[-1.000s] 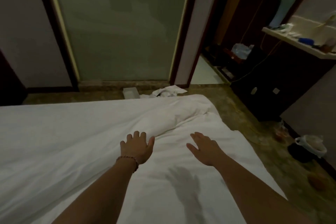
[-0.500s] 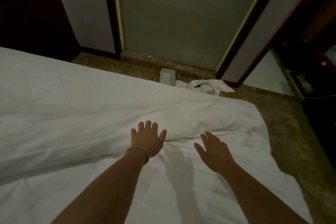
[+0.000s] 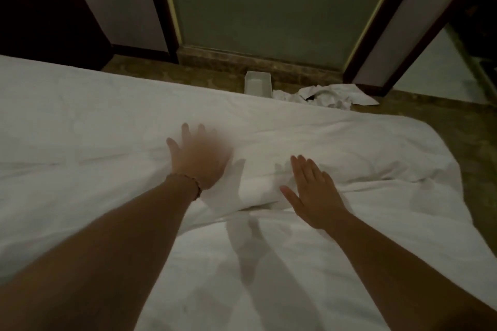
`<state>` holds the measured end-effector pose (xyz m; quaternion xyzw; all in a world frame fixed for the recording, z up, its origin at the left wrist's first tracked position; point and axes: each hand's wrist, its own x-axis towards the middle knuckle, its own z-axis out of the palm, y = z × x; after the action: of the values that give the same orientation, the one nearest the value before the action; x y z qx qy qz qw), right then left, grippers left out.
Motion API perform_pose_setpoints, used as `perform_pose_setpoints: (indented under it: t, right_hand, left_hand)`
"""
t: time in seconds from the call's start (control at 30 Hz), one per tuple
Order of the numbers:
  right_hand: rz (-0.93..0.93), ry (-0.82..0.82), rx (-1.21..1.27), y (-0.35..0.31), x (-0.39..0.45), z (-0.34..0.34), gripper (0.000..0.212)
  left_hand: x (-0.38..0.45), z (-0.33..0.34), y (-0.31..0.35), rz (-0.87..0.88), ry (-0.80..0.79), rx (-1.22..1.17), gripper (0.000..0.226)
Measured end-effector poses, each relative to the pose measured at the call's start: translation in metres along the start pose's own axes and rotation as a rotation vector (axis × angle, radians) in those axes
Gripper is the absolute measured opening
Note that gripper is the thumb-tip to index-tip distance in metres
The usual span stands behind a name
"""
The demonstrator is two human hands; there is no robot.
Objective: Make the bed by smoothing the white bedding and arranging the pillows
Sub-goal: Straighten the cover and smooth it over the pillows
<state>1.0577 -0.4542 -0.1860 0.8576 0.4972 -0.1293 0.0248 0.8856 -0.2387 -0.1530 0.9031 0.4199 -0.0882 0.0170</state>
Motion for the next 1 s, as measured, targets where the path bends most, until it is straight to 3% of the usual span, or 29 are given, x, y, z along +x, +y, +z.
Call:
perform_pose_setpoints:
  t: [0.13, 0.37, 0.6, 0.73, 0.8, 1.0]
  right_hand:
    - [0.007, 0.016, -0.021, 0.001, 0.038, 0.003, 0.079]
    - [0.040, 0.036, -0.010, -0.022, 0.088, 0.029, 0.099]
    - [0.020, -0.077, -0.215, -0.040, 0.050, 0.042, 0.104]
    - [0.108, -0.043, -0.185, -0.044, 0.024, 0.027, 0.081]
    - [0.125, -0.013, -0.179, -0.044, 0.005, 0.016, 0.080]
    - [0.090, 0.085, -0.124, -0.044, -0.072, -0.029, 0.104]
  left_hand:
    - [0.033, 0.004, -0.006, -0.081, -0.088, -0.122, 0.073]
    - [0.022, 0.060, -0.003, -0.045, -0.195, -0.132, 0.076]
    - [-0.017, 0.074, 0.001, 0.007, -0.191, -0.206, 0.076]
    - [-0.048, 0.064, 0.003, 0.039, -0.103, -0.260, 0.073]
    - [-0.067, 0.054, 0.005, 0.044, -0.067, -0.266, 0.073]
    - [-0.134, 0.017, 0.010, 0.041, 0.008, -0.269, 0.070]
